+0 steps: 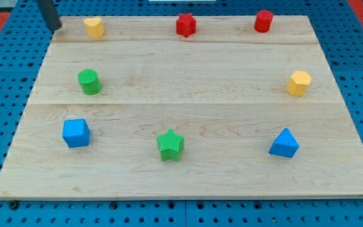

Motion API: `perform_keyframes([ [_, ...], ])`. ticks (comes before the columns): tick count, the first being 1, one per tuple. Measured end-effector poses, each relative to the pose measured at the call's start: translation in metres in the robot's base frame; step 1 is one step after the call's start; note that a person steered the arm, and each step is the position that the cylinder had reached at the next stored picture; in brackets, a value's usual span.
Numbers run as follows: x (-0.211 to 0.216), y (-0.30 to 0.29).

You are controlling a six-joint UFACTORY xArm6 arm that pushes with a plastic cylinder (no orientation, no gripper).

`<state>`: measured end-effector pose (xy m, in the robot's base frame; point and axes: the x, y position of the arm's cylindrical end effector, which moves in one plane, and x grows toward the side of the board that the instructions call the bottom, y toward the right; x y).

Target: Adjust the heart and red star in a diagonal line

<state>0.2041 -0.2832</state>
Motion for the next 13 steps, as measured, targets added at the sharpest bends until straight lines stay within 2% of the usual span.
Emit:
perform_keyframes([
  [1, 0.004, 0.065],
  [2, 0.035, 0.148],
  [3, 0.051, 0.183],
  [4, -0.003, 0.164],
  [5, -0.012, 0.174],
  [7, -0.012, 0.288],
  [13, -0.013, 0.407],
])
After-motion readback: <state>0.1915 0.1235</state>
